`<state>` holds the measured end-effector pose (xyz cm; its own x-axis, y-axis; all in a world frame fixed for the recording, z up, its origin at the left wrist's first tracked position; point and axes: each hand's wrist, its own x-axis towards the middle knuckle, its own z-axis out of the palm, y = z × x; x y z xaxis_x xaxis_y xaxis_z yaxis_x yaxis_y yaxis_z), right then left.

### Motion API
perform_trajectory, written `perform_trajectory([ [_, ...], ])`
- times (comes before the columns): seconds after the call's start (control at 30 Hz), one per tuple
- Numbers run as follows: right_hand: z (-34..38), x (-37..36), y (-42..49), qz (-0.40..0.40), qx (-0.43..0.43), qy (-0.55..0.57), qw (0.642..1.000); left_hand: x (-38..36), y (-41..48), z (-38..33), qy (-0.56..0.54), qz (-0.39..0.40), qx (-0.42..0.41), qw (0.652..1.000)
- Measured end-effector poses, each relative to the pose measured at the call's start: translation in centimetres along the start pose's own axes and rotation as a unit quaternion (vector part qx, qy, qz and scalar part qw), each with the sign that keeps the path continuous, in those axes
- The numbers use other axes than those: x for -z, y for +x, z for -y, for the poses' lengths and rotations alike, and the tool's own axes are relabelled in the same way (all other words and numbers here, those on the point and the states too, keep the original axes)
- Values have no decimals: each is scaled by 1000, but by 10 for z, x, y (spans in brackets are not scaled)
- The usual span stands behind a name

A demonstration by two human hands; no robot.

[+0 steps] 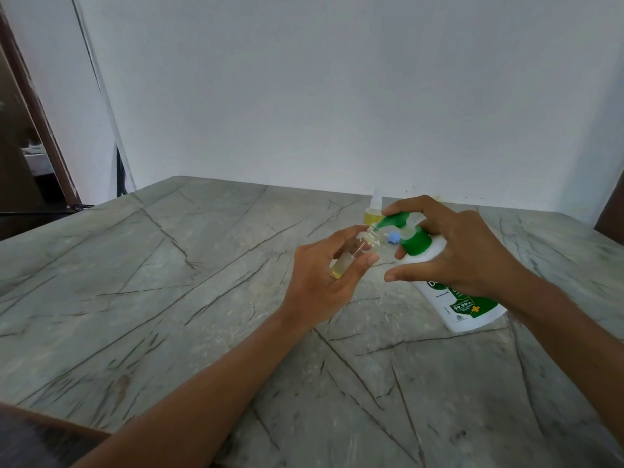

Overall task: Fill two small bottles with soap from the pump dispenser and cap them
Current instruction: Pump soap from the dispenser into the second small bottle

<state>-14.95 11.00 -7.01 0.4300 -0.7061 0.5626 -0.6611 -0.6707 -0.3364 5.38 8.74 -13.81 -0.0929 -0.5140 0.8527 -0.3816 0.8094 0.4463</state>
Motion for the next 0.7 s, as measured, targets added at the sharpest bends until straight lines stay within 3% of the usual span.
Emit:
perform_trajectory([
  [0.7, 1, 0, 0, -7, 0, -2, 1000, 0, 0, 0, -4, 1, 22, 1000],
])
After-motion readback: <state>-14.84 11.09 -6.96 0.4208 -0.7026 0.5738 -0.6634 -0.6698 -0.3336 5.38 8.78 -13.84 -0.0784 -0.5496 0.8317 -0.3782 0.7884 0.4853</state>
